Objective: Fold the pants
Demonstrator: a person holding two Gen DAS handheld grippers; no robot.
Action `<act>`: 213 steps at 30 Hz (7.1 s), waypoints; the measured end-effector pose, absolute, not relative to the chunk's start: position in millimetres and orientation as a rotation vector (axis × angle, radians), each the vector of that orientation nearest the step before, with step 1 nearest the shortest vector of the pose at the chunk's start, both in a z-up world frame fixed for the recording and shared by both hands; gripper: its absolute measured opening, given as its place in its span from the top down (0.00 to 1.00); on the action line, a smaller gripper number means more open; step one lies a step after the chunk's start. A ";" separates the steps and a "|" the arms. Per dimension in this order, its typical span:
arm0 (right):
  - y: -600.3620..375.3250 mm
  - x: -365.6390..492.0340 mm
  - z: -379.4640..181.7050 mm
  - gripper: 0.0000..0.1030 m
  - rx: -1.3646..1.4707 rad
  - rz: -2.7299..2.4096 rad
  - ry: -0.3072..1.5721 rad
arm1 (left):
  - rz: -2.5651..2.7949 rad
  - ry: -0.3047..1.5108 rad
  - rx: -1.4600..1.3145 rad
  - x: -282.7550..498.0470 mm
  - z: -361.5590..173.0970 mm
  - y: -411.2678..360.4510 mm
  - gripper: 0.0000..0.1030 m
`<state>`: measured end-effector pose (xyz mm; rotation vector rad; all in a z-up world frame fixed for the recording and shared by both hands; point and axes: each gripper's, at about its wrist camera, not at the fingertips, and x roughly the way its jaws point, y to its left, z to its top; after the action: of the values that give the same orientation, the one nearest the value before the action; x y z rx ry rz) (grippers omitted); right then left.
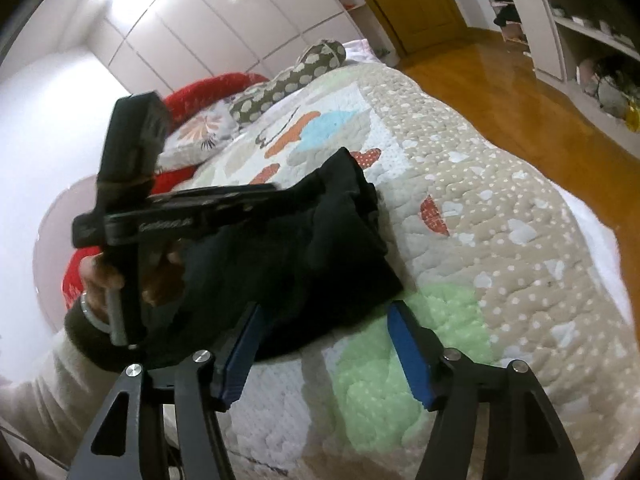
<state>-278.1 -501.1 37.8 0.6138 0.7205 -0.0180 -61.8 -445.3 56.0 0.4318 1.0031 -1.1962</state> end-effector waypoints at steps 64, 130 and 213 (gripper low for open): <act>-314.1 -131.9 67.4 0.53 0.074 0.274 0.819 | -0.530 0.985 0.027 -101.2 45.3 -149.8 0.57; -179.5 -82.1 88.3 0.50 -0.062 0.489 0.860 | -0.114 0.888 -0.138 -124.3 73.0 -39.8 0.37; -169.3 -67.5 109.4 0.10 -0.062 0.672 0.769 | -0.040 0.952 -0.542 -142.2 31.3 33.0 0.37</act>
<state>-67.5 -169.3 109.4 -0.0624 0.7689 0.6715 -142.2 33.0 31.3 -0.5422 0.9520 -0.0401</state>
